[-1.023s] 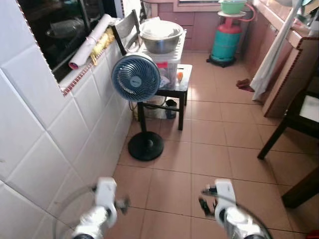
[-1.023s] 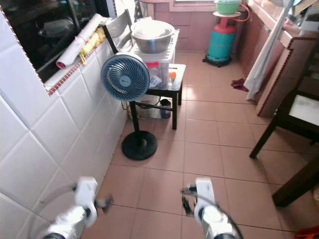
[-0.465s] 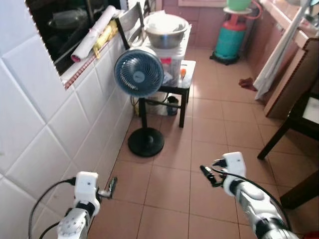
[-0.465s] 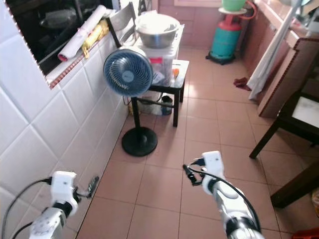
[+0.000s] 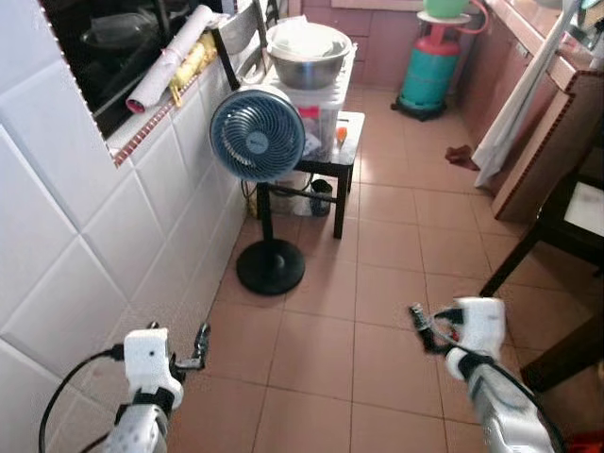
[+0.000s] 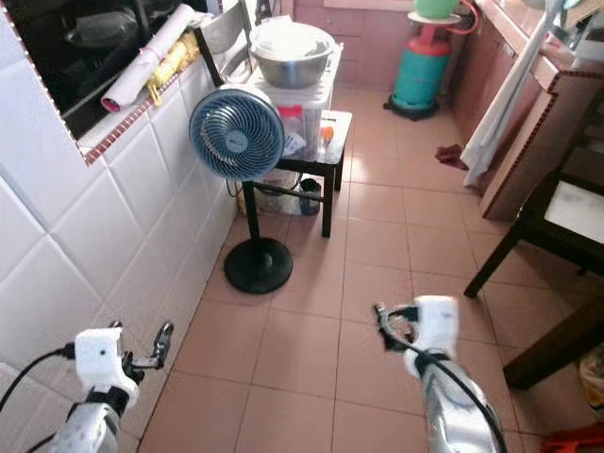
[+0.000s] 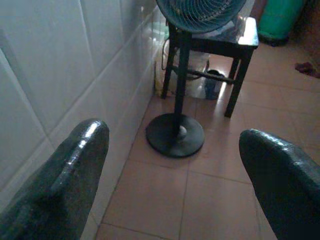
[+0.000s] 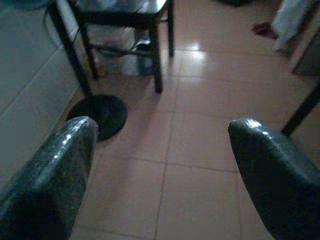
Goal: Setting the table
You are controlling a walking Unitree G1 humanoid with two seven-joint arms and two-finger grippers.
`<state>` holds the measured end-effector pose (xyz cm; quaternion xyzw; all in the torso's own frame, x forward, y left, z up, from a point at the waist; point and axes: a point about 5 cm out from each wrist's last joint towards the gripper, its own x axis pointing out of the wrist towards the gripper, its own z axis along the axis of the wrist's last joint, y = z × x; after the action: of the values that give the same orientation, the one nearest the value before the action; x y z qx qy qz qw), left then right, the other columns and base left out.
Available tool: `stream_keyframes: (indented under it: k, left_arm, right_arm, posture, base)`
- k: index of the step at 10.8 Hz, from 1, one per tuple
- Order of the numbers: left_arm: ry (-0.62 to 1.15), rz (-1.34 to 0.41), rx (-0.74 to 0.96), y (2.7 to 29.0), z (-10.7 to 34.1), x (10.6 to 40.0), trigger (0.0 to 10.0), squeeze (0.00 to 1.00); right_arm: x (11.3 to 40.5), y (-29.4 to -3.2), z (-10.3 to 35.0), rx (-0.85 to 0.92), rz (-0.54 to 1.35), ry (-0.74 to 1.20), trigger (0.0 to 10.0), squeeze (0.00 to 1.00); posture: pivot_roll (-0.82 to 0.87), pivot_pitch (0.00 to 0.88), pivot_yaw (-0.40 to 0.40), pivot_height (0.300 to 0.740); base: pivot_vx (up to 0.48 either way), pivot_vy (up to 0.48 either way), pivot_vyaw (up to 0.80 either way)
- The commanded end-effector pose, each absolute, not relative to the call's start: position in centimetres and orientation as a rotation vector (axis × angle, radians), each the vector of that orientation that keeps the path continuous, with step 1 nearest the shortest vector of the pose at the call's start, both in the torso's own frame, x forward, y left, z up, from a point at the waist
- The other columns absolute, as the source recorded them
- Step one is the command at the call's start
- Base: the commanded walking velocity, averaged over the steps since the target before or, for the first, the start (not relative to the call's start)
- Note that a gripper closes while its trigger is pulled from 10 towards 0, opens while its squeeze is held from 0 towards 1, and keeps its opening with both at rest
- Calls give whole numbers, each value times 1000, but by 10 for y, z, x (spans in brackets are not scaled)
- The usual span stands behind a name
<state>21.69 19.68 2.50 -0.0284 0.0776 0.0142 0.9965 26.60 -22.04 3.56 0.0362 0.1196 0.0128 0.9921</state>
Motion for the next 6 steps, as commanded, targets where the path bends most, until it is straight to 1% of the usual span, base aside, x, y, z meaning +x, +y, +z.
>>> stream_keyframes:
  k: [1, 2, 3, 4, 6]
  left_arm:
    - [161, 41, -69, 198, 27, 216, 10000, 0]
    - [179, 3, -69, 192, 28, 217, 10000, 0]
    - [179, -39, -56, 186, 30, 218, 10000, 0]
    - [180, -47, -55, 185, 31, 218, 10000, 0]
    - [170, -100, -8, 180, 37, 223, 10000, 0]
  right_arm:
    - [261, -220, 36, 95, -11, 244, 10000, 0]
    - [256, -201, 40, 112, 29, 216, 10000, 0]
    - [254, -189, 42, 104, 78, 202, 10000, 0]
    - [254, -187, 43, 100, 87, 198, 10000, 0]
    - [247, -191, 44, 116, 28, 203, 10000, 0]
  posture:
    - [15, 66, -10, 740]
    - [8, 71, -4, 740]
    - [6, 71, 6, 740]
    - [6, 71, 6, 740]
    - [-23, 78, 46, 740]
  base:
    - [0, 0, 0]
    - [0, 0, 0]
    - [0, 0, 0]
    - [0, 0, 0]
    - [0, 0, 0]
